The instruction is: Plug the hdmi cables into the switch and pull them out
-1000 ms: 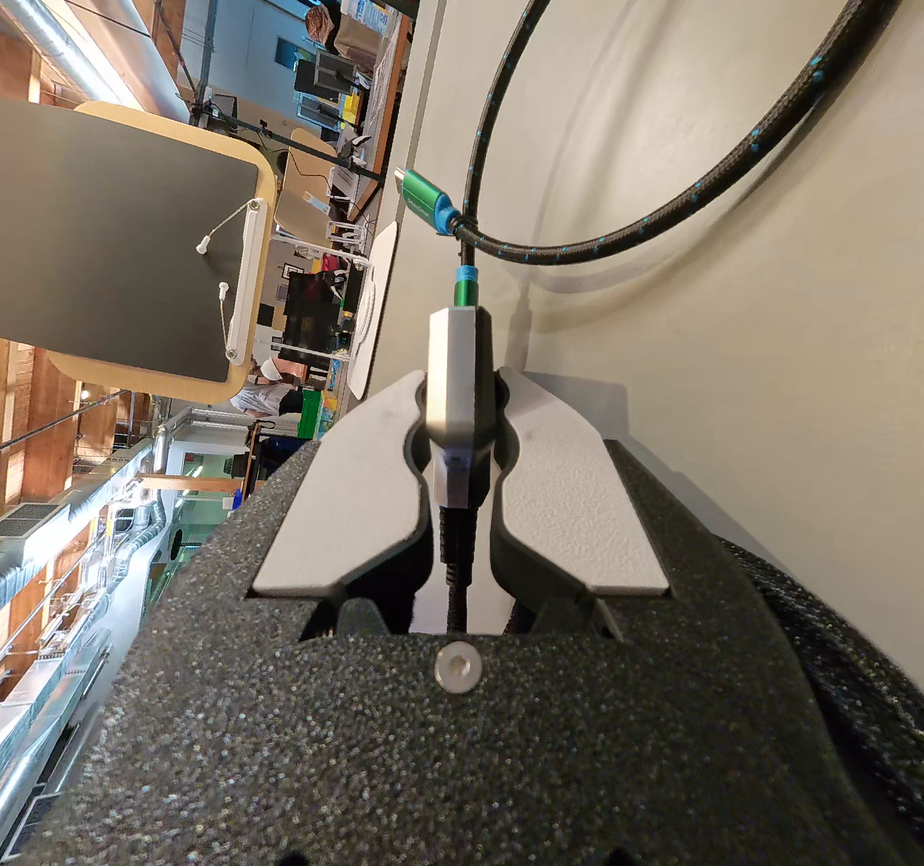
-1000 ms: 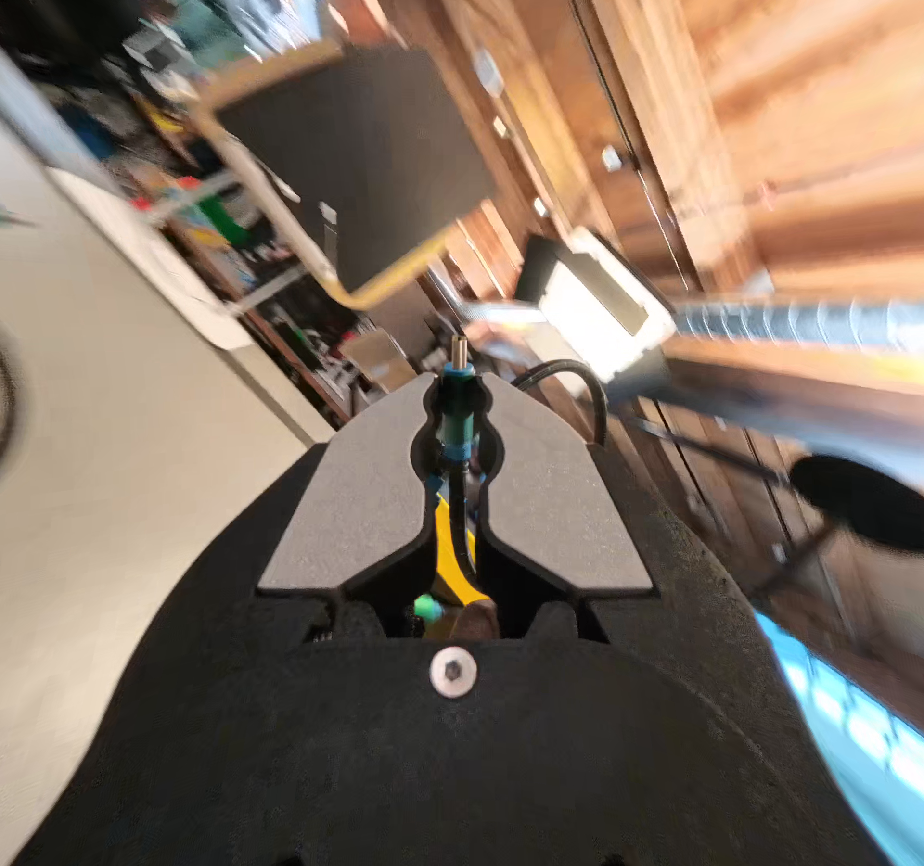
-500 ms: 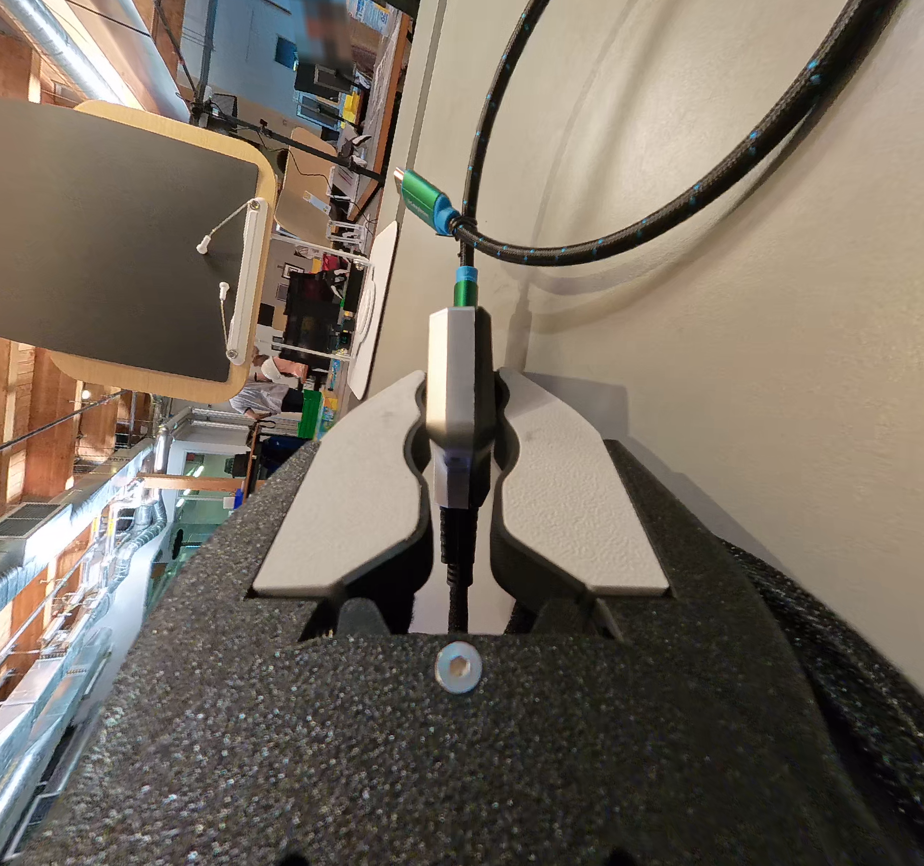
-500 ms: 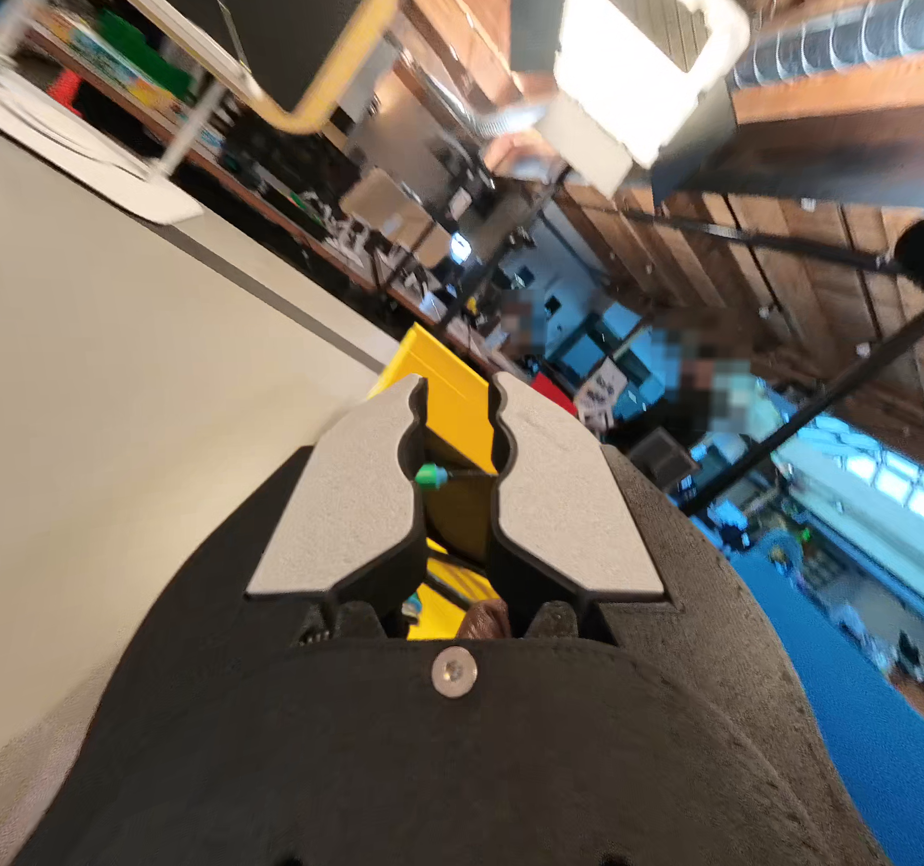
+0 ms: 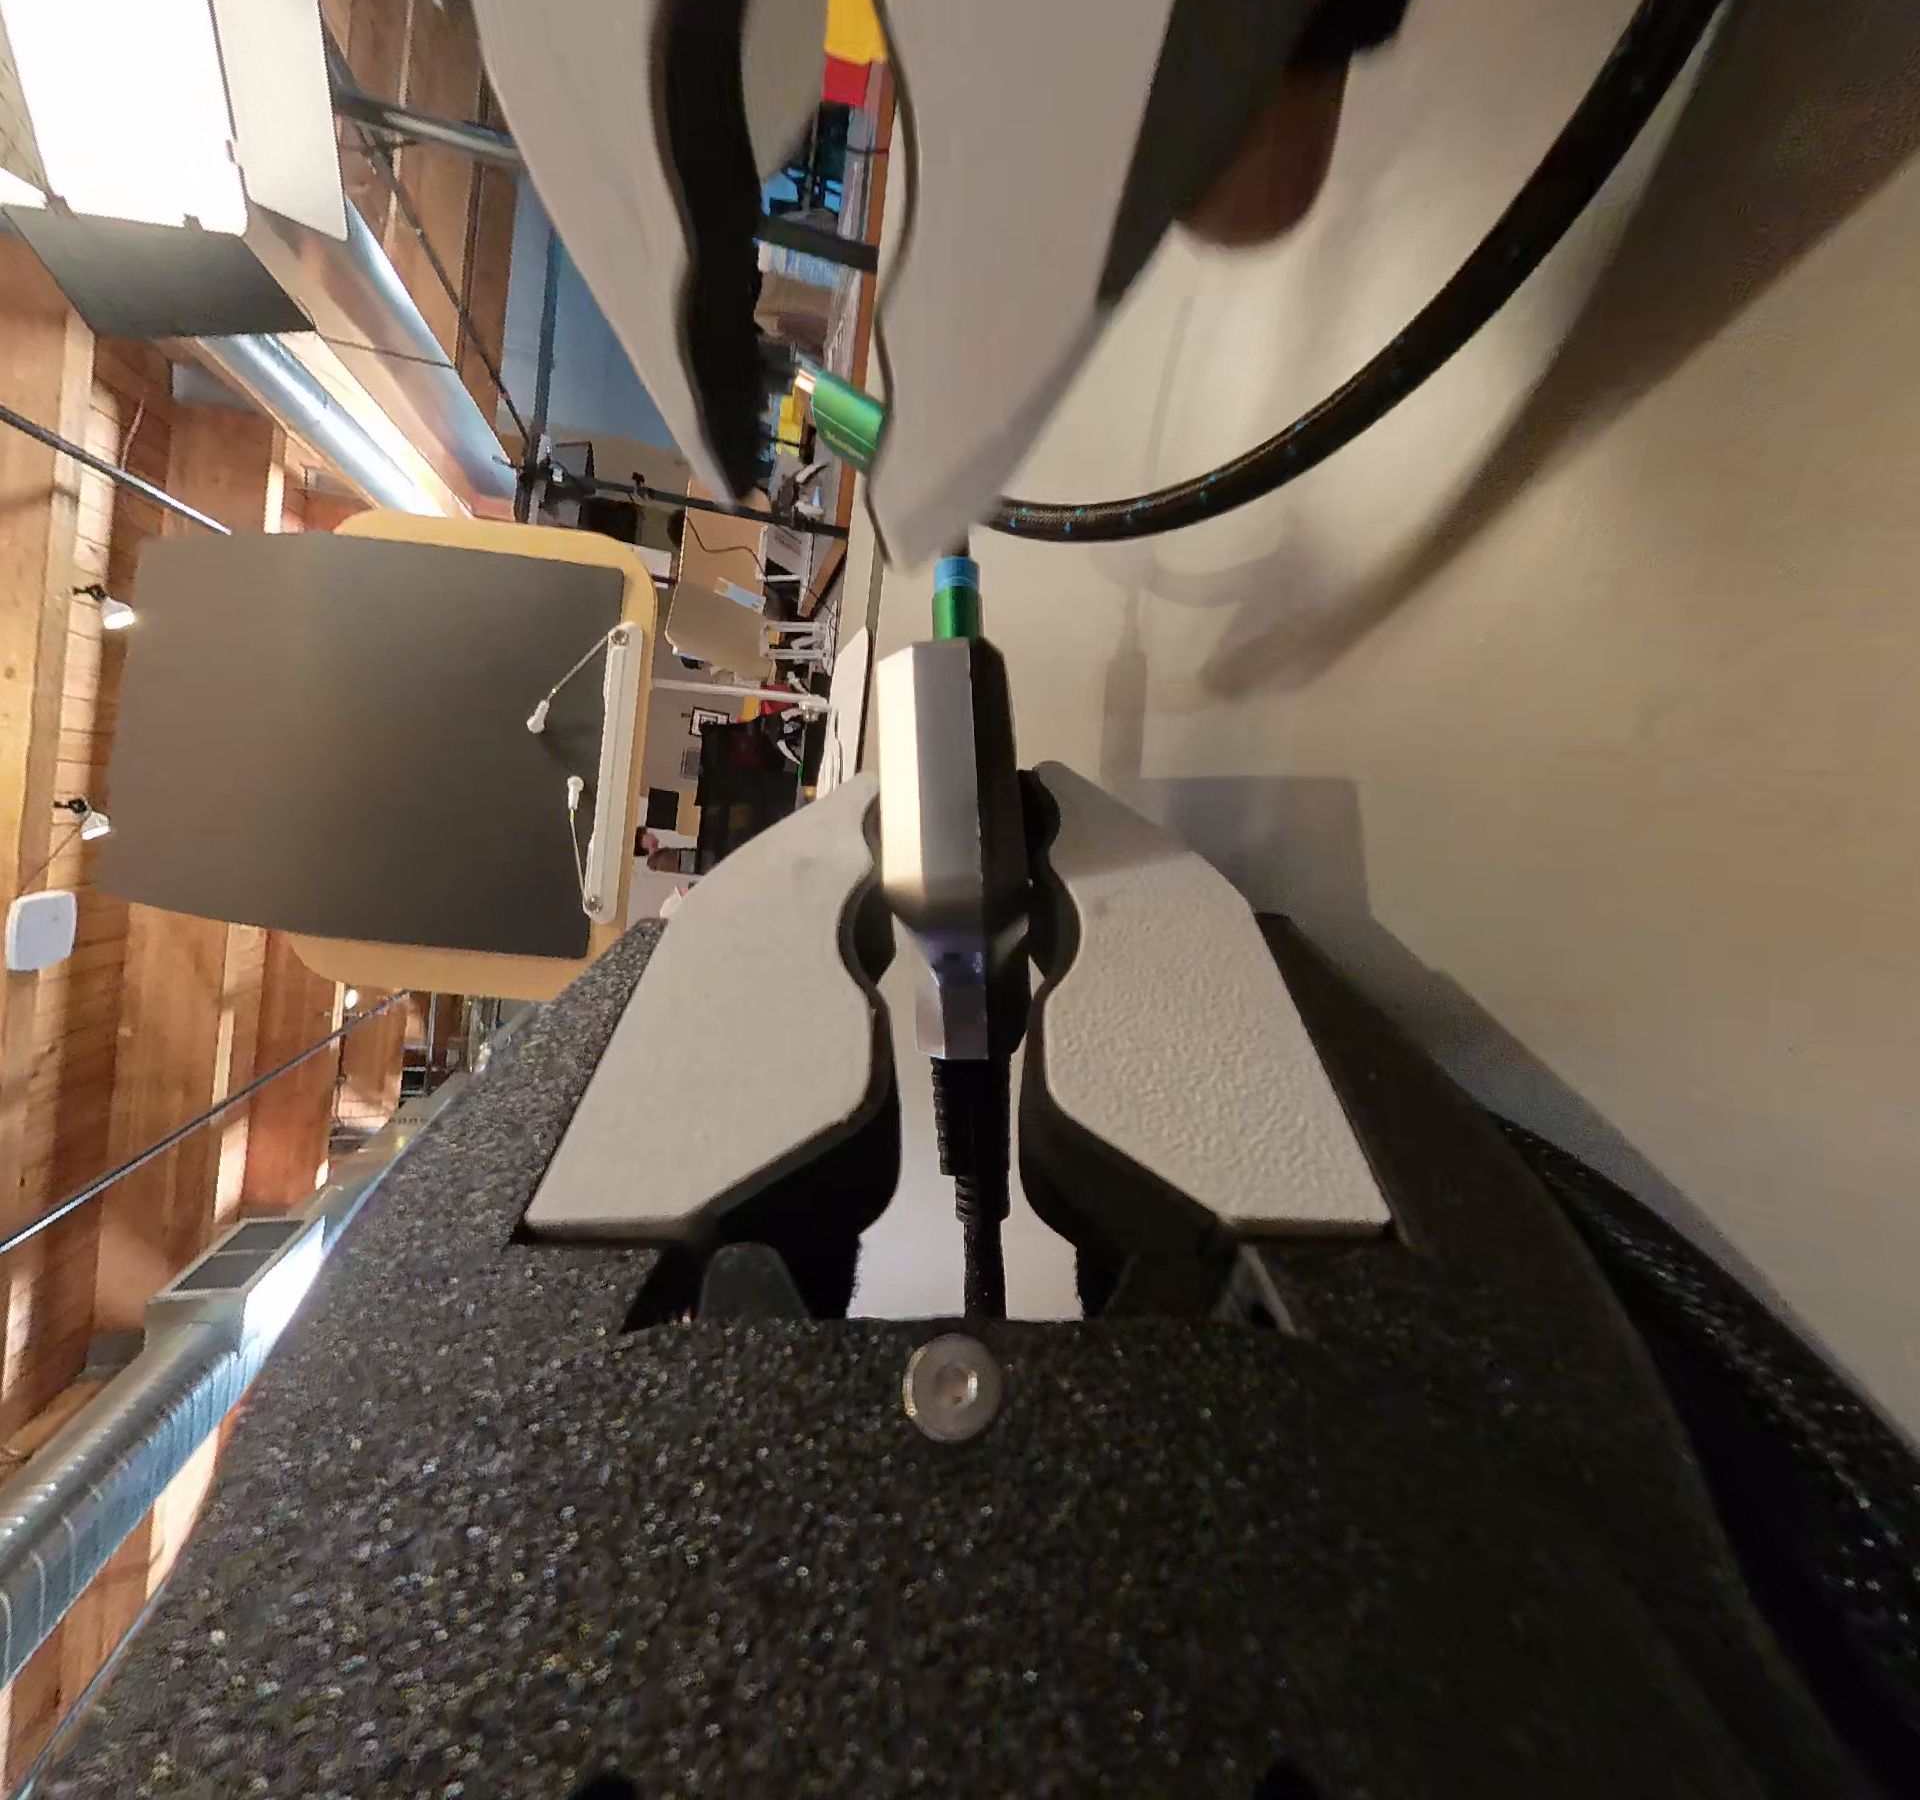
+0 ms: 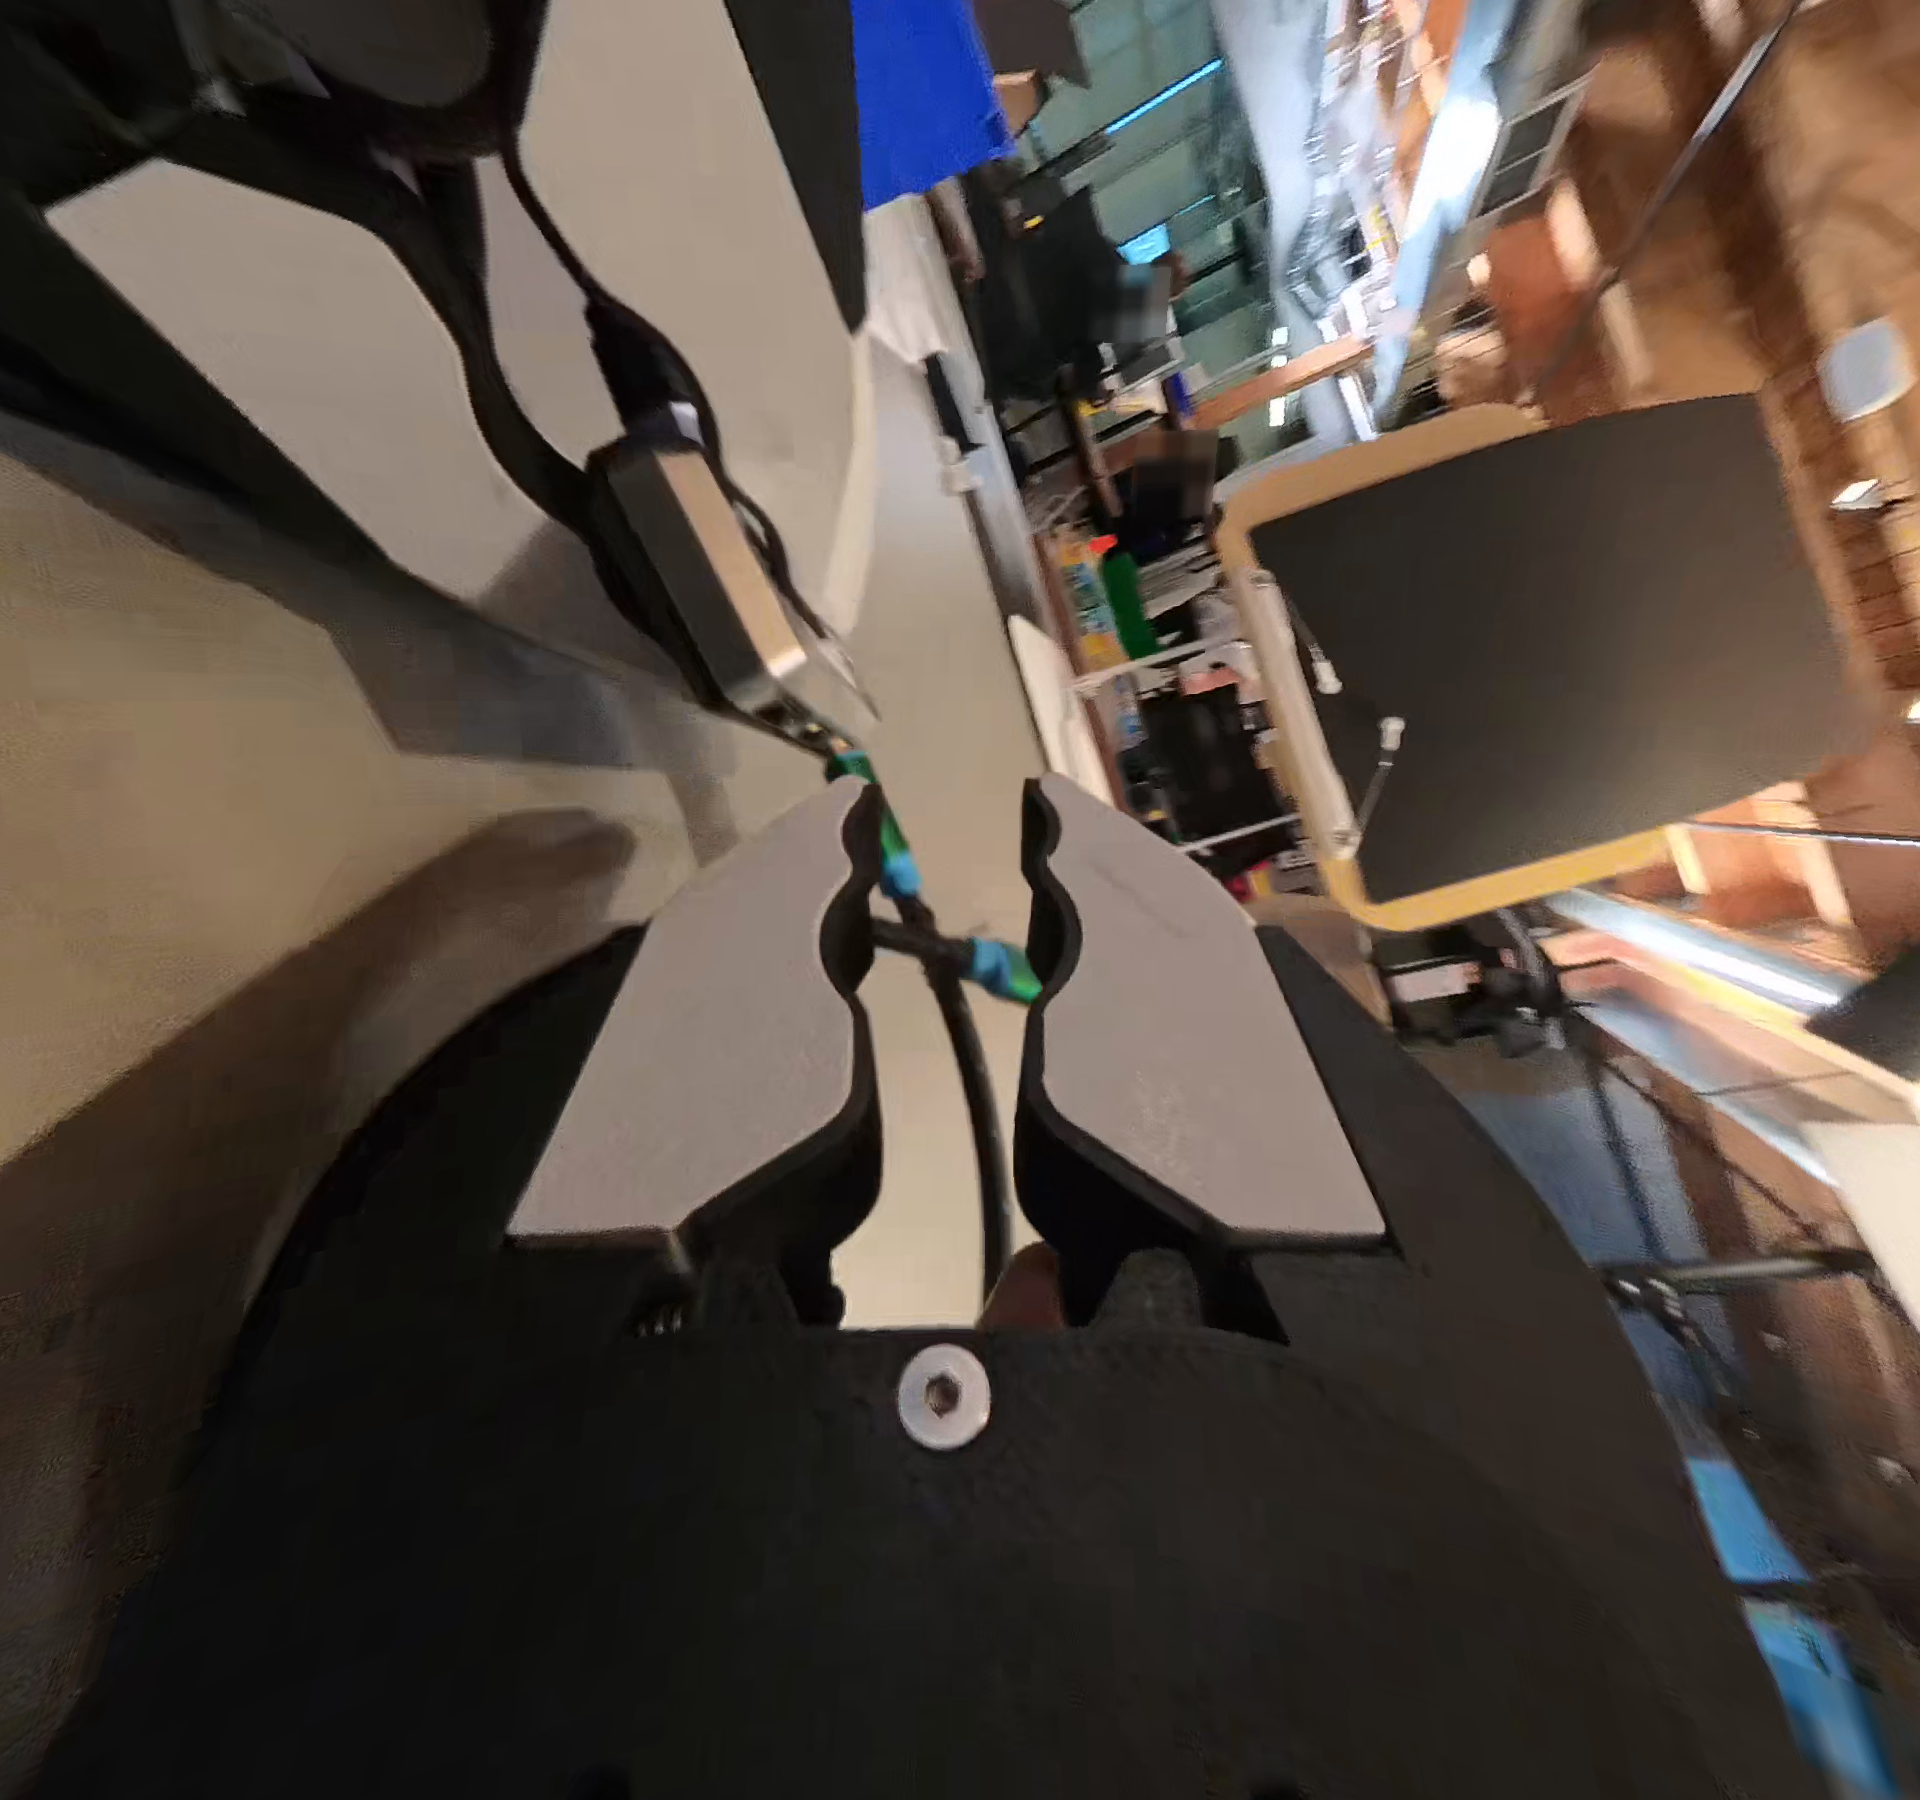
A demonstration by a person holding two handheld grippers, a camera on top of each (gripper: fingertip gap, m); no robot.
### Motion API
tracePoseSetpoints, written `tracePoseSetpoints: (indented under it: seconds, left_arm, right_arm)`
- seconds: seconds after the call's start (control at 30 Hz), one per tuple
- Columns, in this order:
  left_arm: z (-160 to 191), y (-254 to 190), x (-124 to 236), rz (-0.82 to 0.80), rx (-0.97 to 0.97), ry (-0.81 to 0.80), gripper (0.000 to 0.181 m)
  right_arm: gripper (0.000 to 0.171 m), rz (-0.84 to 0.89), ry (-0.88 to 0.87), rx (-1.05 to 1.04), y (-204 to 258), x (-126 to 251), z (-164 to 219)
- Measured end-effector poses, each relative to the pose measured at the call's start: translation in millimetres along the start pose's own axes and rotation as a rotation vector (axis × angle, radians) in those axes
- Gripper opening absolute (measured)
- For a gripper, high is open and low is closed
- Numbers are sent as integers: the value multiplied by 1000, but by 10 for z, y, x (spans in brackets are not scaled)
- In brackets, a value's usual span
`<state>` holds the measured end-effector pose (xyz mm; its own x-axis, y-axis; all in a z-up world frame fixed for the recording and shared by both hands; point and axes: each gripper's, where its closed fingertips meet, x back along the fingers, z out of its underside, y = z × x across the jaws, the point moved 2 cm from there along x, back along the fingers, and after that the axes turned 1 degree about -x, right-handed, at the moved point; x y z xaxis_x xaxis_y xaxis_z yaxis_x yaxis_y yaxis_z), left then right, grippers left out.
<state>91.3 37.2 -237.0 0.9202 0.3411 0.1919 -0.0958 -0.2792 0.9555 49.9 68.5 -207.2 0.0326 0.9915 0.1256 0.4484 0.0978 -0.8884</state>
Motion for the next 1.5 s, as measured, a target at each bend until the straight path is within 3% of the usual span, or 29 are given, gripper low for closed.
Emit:
tracePoseSetpoints:
  seconds: [0.13, 0.57, 0.8, 1.0, 1.27, 1.5]
  left_arm:
    - [-52, -21, 8, 7, -20, -23, 22]
    - [-120, -30, 24, -24, -104, -28, 22]
    - [-188, -18, 46, -55, -154, -35, 22]
    - [-237, -1, 60, -83, -187, -40, 22]
    - [-240, 12, 60, -99, -197, -35, 22]
    - [-275, -7, 70, -91, -200, -59, 22]
  right_arm:
    - [30, -128, 70, -14, 184, -162, 67]
    - [30, -160, 24, -146, 93, -84, 114]
    - [27, -187, 89, -80, 171, -134, 180]
    - [13, -111, 119, 69, 138, -168, 190]
    - [12, -46, 134, 221, 130, -195, 172]
    - [19, -77, 114, 163, 123, -169, 178]
